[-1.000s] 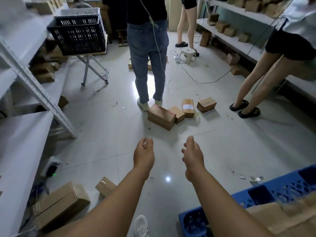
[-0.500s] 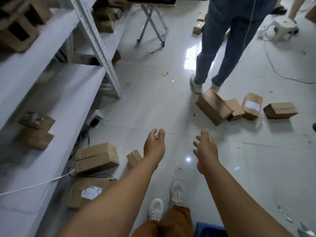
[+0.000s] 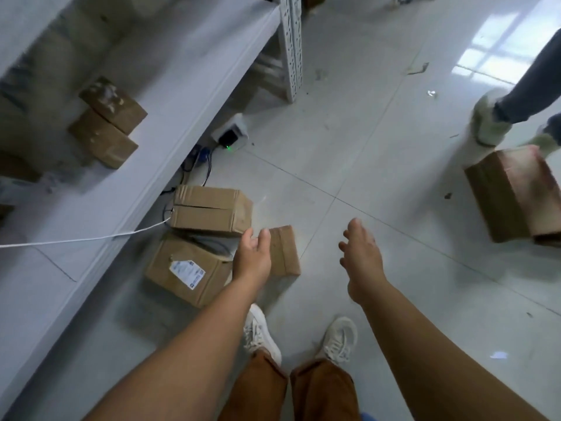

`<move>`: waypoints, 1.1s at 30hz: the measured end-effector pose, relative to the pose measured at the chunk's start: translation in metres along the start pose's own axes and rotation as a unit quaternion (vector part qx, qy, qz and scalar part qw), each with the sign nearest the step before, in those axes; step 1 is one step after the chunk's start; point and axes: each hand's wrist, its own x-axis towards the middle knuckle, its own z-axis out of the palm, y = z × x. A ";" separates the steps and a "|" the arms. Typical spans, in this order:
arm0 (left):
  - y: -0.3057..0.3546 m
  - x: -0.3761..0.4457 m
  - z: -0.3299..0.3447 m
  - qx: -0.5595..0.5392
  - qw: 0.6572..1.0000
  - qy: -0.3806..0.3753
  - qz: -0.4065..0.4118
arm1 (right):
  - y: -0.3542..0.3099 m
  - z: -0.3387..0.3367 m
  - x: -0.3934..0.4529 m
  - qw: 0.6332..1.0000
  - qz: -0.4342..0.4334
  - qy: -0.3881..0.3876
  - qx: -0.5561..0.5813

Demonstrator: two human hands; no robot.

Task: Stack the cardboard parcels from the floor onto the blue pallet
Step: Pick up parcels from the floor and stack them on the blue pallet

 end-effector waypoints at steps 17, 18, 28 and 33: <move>-0.136 0.304 -0.063 0.030 0.991 0.132 -0.019 | 0.100 0.259 0.192 0.972 -0.089 -0.154 -0.156; -0.143 0.320 -0.068 0.042 0.989 0.137 -0.019 | 0.105 0.273 0.200 0.968 -0.096 -0.161 -0.165; -0.187 0.421 -0.093 0.198 0.966 0.168 0.002 | 0.145 0.365 0.263 0.953 -0.151 -0.178 -0.190; -0.178 0.435 -0.100 0.176 0.969 0.174 0.000 | 0.162 0.372 0.285 0.944 -0.151 -0.175 -0.235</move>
